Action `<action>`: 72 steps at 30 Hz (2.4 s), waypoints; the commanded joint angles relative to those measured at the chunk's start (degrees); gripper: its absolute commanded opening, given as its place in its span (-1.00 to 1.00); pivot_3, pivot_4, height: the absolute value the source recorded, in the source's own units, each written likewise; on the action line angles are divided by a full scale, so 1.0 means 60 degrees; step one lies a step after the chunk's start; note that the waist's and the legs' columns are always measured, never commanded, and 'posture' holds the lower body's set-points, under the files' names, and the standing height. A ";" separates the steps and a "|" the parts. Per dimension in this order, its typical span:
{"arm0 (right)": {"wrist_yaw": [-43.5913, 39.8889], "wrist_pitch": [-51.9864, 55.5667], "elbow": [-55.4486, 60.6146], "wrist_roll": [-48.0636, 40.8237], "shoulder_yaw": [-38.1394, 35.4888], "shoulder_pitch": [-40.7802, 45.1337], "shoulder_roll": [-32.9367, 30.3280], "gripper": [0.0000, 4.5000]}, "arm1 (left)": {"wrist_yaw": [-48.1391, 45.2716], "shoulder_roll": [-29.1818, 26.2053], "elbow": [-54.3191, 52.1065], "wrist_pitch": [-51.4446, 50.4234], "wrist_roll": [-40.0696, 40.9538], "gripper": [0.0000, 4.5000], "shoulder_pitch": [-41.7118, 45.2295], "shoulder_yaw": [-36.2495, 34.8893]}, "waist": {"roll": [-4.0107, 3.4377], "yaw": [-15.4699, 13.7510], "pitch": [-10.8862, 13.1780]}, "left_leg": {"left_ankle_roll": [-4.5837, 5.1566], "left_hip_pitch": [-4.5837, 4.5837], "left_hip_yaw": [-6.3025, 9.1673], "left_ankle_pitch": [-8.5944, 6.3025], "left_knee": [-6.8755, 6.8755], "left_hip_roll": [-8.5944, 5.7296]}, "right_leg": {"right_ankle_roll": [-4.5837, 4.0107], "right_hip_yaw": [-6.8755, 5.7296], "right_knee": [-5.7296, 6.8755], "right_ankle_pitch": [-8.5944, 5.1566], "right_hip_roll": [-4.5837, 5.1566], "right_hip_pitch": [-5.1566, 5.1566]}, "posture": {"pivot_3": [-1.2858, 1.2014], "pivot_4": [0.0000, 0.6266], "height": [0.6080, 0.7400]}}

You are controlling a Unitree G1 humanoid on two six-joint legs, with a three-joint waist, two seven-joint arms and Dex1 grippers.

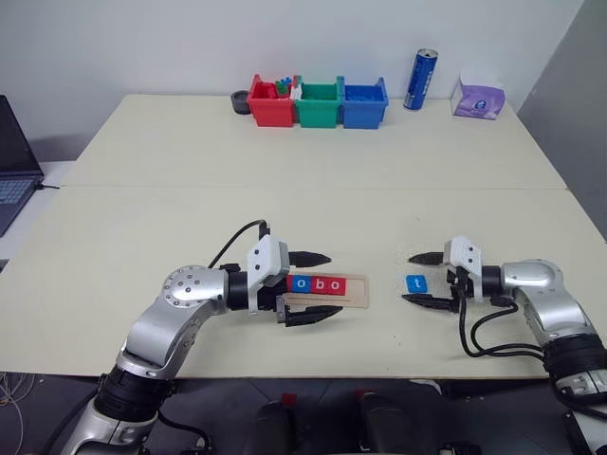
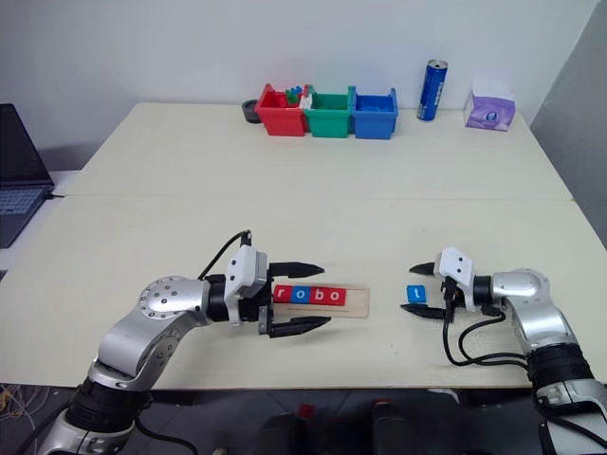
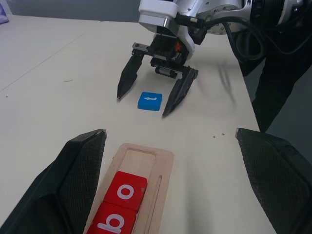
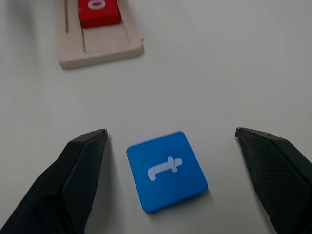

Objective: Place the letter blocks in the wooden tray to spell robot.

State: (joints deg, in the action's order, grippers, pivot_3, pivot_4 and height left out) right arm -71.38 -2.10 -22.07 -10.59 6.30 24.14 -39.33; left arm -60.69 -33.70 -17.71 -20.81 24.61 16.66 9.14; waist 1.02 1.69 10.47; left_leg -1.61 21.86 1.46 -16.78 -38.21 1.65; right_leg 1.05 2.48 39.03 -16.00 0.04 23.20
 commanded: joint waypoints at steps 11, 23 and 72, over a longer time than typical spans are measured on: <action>-0.0448 -0.0720 -0.0476 0.0108 -0.0101 0.0011 -0.0148 0.26 | -0.0106 -0.0061 -0.0302 0.0017 0.0259 1.00 0.0209 -0.0162 | 0.0000 -0.0004 -0.0001 | 0.0000 -0.0004 0.0004 0.0000 -0.0007 -0.0002 | 0.0000 -0.0001 0.0008 0.0001 0.0004 -0.0004 | 0.03 -0.52 1.00; -0.0018 0.1119 0.2499 -0.0740 0.0057 -0.0145 0.0444 -0.35 | -0.0460 -0.0553 -0.0332 0.0079 0.0625 1.00 -0.0147 -0.0803 | -0.0001 0.0057 0.0000 | 0.0001 0.0001 0.0004 0.0000 -0.0032 0.0006 | 0.0004 0.0001 0.0022 0.0007 0.0004 -0.0004 | 0.03 -0.52 1.00; 0.1077 0.1391 0.1837 0.0378 0.1371 0.0480 0.2096 0.56 | -0.1314 -0.1207 0.1219 0.1268 0.0159 1.00 -0.0136 -0.1432 | 0.0003 -0.0007 0.0002 | 0.0001 0.0011 0.0012 -0.0001 -0.0044 0.0004 | 0.0001 -0.0019 0.0017 0.0023 -0.0010 0.0001 | 0.03 -0.52 1.00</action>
State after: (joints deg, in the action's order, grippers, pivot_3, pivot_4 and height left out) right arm -64.94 6.95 -11.59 -8.02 14.83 25.93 -26.83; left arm -68.29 -41.11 -10.11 -14.34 25.45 15.01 0.79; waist 1.03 1.65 10.48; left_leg -1.60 21.92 1.53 -16.78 -38.47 1.67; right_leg 1.06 2.36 39.14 -15.86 -0.02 23.21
